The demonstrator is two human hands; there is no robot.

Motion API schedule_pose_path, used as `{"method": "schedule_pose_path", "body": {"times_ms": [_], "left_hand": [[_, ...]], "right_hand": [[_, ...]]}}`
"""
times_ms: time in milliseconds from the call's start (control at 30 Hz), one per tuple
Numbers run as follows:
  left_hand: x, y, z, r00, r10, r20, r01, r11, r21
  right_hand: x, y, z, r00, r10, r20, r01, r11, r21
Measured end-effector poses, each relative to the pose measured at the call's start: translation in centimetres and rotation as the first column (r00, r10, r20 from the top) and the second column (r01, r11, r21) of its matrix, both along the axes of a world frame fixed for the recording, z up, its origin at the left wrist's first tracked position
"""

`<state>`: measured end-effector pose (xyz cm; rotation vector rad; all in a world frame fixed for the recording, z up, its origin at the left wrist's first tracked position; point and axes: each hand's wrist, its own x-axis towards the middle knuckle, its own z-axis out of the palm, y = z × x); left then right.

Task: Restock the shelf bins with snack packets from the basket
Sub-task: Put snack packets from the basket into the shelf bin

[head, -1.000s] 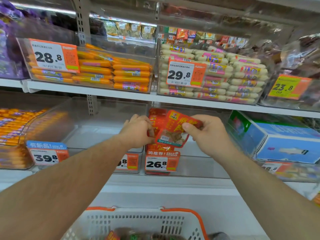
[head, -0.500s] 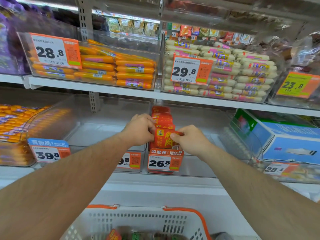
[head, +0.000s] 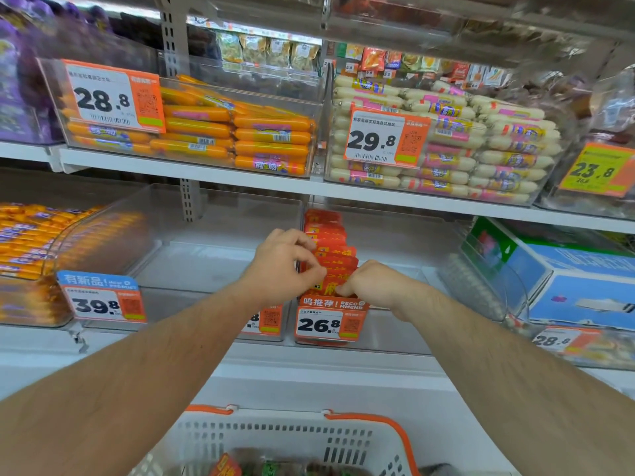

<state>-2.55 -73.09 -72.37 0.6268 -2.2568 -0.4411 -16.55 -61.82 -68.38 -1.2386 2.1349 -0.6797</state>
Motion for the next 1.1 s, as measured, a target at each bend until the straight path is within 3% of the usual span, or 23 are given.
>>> {"method": "schedule_pose_path", "body": {"times_ms": [67, 233, 333, 400, 467, 533, 667, 733, 933, 1100], "left_hand": [[0.3, 0.3, -0.8, 1.000, -0.010, 0.013, 0.011, 0.999, -0.039], [0.4, 0.8, -0.6, 0.998, 0.049, 0.034, -0.052, 0.993, 0.108], [0.7, 0.8, -0.7, 1.000, -0.010, 0.025, 0.006, 0.986, 0.167], [1.0, 1.0, -0.7, 0.997, -0.034, -0.065, 0.049, 0.972, 0.230], [0.9, 1.6, -0.1, 0.984, 0.025, -0.175, 0.052, 0.907, 0.418], [0.4, 2.0, 1.1, 0.978, 0.111, -0.177, 0.025, 0.780, 0.625], [-0.7, 1.9, 2.0, 0.999, 0.036, -0.036, 0.010, 0.558, 0.830], [-1.1, 1.6, 1.5, 0.999, -0.032, -0.024, 0.037, 0.548, 0.836], [-1.5, 0.5, 0.7, 0.998, -0.066, -0.021, 0.053, 0.545, 0.836], [-1.5, 0.2, 0.4, 0.998, -0.058, -0.036, 0.062, 0.545, 0.836]], "right_hand": [[-0.1, -0.2, 0.1, 1.000, 0.010, 0.019, -0.010, 1.000, 0.000], [0.5, -0.7, 0.2, 0.998, 0.056, -0.009, -0.055, 0.997, 0.044], [-0.4, 0.3, 1.5, 0.996, 0.085, 0.022, -0.087, 0.988, 0.129], [-1.7, 0.5, 2.2, 0.991, -0.095, 0.096, 0.101, 0.993, -0.055], [-3.5, -0.6, 1.4, 0.873, -0.346, 0.344, 0.429, 0.880, -0.203], [-4.2, -2.1, -0.3, 0.718, -0.441, 0.539, 0.567, 0.819, -0.085], [-4.2, -5.2, -3.8, 0.509, -0.433, 0.744, 0.519, 0.844, 0.136], [-3.1, -5.8, -3.8, 0.454, -0.329, 0.828, 0.434, 0.893, 0.116], [-2.2, -6.3, -3.1, 0.504, -0.184, 0.844, 0.323, 0.946, 0.013], [-2.9, -6.4, -3.0, 0.573, -0.197, 0.796, 0.283, 0.958, 0.034]]}}
